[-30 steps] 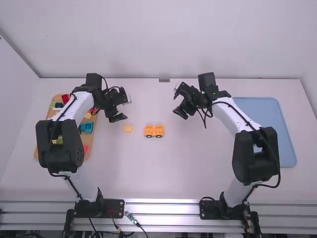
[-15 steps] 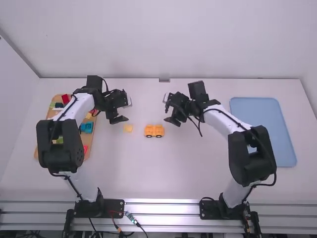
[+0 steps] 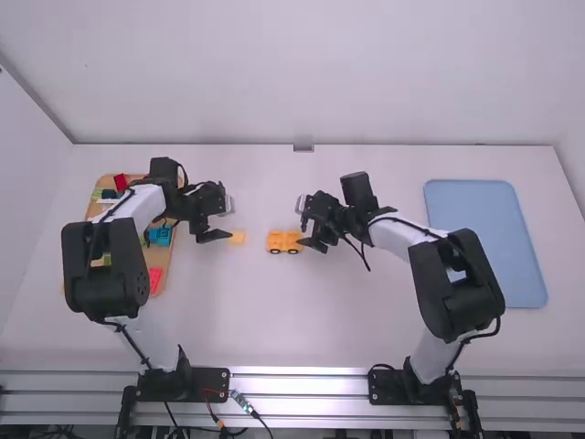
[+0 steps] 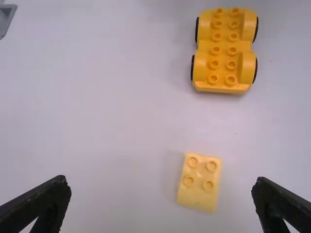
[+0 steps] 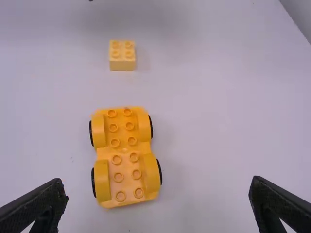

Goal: Assemble lego blocks to make yellow taxi

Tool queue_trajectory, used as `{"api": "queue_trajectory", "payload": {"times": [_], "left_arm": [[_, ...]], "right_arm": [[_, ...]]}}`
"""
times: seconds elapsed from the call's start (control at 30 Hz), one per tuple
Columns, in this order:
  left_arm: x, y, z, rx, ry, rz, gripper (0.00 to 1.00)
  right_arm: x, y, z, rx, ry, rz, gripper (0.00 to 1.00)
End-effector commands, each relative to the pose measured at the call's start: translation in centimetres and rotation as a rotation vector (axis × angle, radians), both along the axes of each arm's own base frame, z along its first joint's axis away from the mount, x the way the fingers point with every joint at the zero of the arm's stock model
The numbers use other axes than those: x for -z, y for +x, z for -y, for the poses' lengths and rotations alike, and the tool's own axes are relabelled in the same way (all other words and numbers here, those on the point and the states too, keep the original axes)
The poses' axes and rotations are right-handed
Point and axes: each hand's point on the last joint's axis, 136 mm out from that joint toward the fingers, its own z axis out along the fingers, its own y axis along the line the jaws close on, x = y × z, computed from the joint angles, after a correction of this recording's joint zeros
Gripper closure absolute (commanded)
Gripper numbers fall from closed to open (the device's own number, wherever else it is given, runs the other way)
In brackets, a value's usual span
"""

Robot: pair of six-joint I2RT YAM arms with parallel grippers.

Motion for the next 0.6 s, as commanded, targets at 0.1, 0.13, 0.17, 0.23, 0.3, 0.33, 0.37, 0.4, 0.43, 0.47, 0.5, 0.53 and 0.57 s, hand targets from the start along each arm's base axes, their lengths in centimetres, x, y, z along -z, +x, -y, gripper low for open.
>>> {"api": "queue_trajectory", "payload": {"times": [0.1, 0.13, 0.17, 0.23, 0.3, 0.33, 0.37, 0.4, 0.43, 0.47, 0.5, 0.53, 0.57], "left_arm": [[1.1, -1.2, 1.3, 0.062, -0.040, -0.008, 0.01], [1.1, -1.0, 1.3, 0.063, -0.043, 0.001, 0.01], [1.1, -1.1, 1.3, 0.064, -0.043, 0.001, 0.01], [1.0, -1.1, 1.4, 0.067, -0.049, 0.001, 0.01], [0.9, -1.1, 1.4, 0.072, -0.064, 0.006, 0.01], [1.0, -1.1, 1.4, 0.073, -0.075, 0.005, 0.01], [1.3, -1.0, 1.5, 0.078, -0.082, 0.006, 0.01], [1.9, -0.7, 1.6, 0.068, -0.089, -0.007, 0.01], [2.2, -0.6, 1.6, 0.070, -0.089, -0.012, 0.01], [2.5, -0.5, 1.7, 0.070, -0.090, -0.022, 0.01], [3.0, -0.4, 1.7, 0.066, -0.098, -0.042, 0.01], [3.2, -0.4, 1.7, 0.072, -0.097, -0.048, 0.01], [3.5, -0.3, 1.7, 0.075, -0.099, -0.059, 0.01]], "right_arm": [[2.2, 0.4, -0.8, 0.049, 0.017, -0.090, 0.01], [1.8, 0.6, -0.6, 0.047, 0.031, -0.092, 0.01], [1.8, 0.6, -0.5, 0.045, 0.035, -0.091, 0.01], [1.2, 0.6, -0.3, 0.033, 0.056, -0.087, 0.01], [1.2, 0.8, -0.1, 0.041, 0.055, -0.088, 0.01], [1.3, 0.7, 0.0, 0.044, 0.047, -0.089, 0.01], [1.6, 0.4, -0.1, 0.024, 0.037, -0.085, 0.01], [1.7, 0.1, -0.1, 0.009, 0.033, -0.086, 0.01], [1.9, 0.0, -0.1, 0.002, 0.030, -0.086, 0.01], [1.9, -0.1, 0.0, -0.002, 0.028, -0.088, 0.01], [2.0, -0.3, 0.0, -0.006, 0.026, -0.094, 0.01], [2.1, -0.4, 0.0, -0.009, 0.022, -0.093, 0.01], [2.1, -0.4, 0.0, -0.014, 0.021, -0.091, 0.01]]}}
